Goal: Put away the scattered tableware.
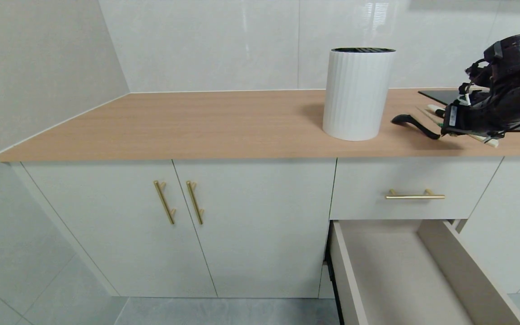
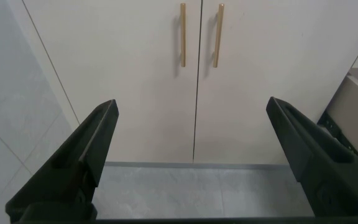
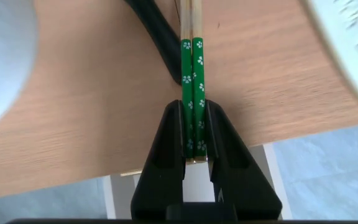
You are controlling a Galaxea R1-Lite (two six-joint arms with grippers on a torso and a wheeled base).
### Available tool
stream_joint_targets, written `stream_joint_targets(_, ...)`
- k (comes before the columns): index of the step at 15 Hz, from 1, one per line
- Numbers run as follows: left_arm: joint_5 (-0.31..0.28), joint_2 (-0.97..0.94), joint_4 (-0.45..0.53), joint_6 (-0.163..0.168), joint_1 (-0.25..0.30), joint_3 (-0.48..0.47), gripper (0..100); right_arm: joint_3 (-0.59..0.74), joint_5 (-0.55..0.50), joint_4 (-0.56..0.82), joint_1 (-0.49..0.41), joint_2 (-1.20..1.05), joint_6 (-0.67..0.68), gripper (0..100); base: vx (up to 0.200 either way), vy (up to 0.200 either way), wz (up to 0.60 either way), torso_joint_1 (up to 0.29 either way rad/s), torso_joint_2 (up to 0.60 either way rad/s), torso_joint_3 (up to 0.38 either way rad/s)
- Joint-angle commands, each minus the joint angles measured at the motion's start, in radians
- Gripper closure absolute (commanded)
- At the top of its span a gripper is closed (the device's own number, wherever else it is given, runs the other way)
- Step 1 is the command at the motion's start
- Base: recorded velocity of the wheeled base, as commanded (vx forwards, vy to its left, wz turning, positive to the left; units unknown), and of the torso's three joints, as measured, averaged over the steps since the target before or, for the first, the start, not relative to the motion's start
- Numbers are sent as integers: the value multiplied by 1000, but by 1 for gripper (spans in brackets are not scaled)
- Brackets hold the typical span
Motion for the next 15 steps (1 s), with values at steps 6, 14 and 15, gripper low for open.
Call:
stream_joint_targets(6,0,0,0,0,0,0,0,274,26,1,34,-461,0,100,0,0,0,0,0,0)
stream_joint_targets(14,0,0,0,0,0,0,0,939,166,5,153,-1015,-34,100,0,0,0,0,0,0)
stream_joint_targets(15,0,0,0,0,0,0,0,979,166,5,167,-1032,-51,100,0,0,0,0,0,0)
